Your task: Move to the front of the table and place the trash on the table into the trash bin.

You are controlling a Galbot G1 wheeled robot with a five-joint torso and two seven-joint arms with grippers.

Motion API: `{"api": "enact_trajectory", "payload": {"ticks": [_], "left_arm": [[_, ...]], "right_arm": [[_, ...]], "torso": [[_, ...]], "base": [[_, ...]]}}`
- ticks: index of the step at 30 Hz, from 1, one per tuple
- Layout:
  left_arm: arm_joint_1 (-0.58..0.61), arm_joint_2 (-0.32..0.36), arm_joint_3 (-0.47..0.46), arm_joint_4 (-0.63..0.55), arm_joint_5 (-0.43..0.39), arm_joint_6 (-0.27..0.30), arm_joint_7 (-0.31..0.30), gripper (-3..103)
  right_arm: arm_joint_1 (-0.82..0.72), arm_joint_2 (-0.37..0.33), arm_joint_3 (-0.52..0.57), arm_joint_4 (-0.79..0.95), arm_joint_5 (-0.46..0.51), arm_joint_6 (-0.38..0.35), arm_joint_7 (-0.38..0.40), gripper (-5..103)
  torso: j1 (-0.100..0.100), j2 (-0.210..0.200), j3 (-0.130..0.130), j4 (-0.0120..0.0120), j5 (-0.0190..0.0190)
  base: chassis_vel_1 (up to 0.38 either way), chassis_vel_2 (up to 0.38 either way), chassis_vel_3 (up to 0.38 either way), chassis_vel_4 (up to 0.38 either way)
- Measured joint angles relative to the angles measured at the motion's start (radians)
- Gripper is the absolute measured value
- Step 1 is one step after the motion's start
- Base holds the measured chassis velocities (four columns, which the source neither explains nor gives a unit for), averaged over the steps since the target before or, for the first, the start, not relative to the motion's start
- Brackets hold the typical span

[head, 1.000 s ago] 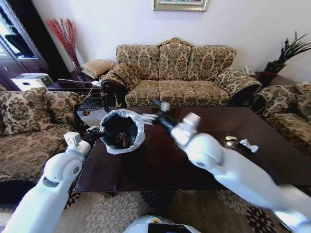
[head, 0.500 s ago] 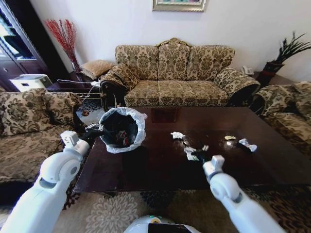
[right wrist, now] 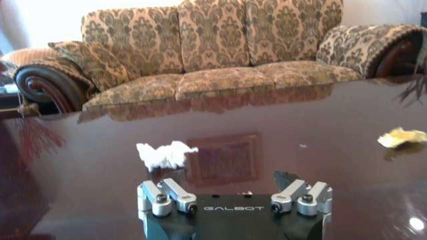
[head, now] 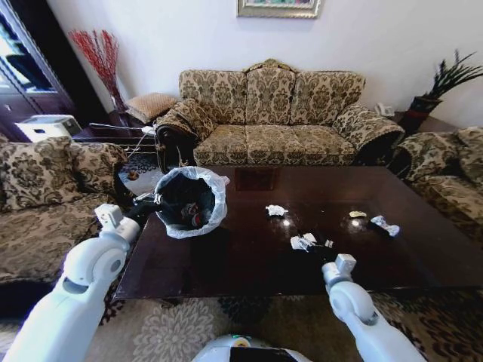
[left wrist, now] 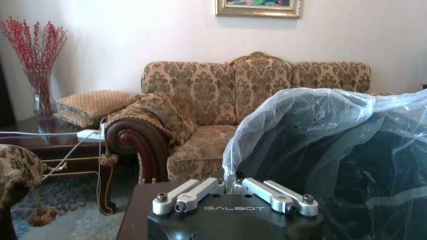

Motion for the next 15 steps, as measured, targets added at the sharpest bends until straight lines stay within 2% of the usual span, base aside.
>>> {"api": "enact_trajectory", "payload": {"ticks": [6,8,15], "left_arm": [[-0.001,0.008,-0.001,-0.001,0.0,-0.001,0.001,1],[-0.002,0.01,-0.001,-0.001,0.0,-0.002,0.001,1],[0.0,0.009,0.0,-0.001,0.0,-0.002,0.004,1]], "right_arm": [[-0.043,-0.011,0.024,0.004,0.015,0.001,-0.011,84],[-0.053,-0.01,0.025,0.004,0.039,-0.003,-0.012,79],[-0.054,-0.001,0.031,-0.021,0.071,-0.006,-0.032,76]], "torso": [[0.0,0.0,0.0,0.0,0.0002],[0.0,0.0,0.0,0.0001,0.0002],[0.0,0.0,0.0,0.0001,0.0001]], "base": [[0.0,0.0,0.0,0.0],[0.0,0.0,0.0,0.0],[0.0,0.0,0.0,0.0]]}}
